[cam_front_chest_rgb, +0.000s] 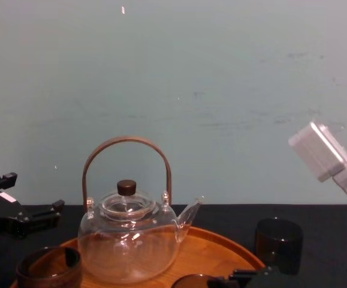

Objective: Pick up the glass from the table and place it on the tray.

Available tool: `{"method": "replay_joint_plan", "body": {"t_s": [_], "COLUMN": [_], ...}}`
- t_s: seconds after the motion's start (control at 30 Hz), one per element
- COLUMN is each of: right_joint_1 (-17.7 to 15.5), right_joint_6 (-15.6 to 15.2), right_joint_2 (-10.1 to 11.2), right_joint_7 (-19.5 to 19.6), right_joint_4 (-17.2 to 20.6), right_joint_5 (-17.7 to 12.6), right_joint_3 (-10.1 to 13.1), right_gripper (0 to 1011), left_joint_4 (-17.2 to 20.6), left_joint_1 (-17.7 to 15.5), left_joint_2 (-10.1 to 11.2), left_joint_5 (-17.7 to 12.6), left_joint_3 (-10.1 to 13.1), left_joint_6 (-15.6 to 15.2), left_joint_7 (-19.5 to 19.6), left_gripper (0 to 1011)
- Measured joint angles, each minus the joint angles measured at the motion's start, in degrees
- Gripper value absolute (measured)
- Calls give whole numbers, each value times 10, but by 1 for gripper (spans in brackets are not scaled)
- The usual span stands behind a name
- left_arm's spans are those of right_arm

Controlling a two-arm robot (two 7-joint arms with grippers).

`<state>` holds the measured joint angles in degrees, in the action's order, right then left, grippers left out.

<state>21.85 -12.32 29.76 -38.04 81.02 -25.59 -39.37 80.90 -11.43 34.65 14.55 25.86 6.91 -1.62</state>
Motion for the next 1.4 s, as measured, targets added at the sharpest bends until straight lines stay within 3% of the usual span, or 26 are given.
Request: {"method": "replay_joint_plan", "body": {"t_s": [0.7,0.9,1.4], "right_joint_1": [-1,-1,-1], "right_joint_6": [4,4,2], "right_joint_2": [-3,-3,-3], "right_joint_7": [8,7,6], "right_joint_4": [-6,-5,-5], "right_joint_5": [7,6,5], "right_joint_3": [1,1,1], "right_gripper": [904,1002,1002], "left_joint_4": [0,0,0], "left_joint_1": [0,0,0], "left_joint_2": [0,0,0], "left_joint_5": [0,0,0], "left_joint_3": [0,0,0], "left_joint_6": [0,0,0], "left_joint_7": [0,0,0], "left_gripper": [1001,1001,1001]}}
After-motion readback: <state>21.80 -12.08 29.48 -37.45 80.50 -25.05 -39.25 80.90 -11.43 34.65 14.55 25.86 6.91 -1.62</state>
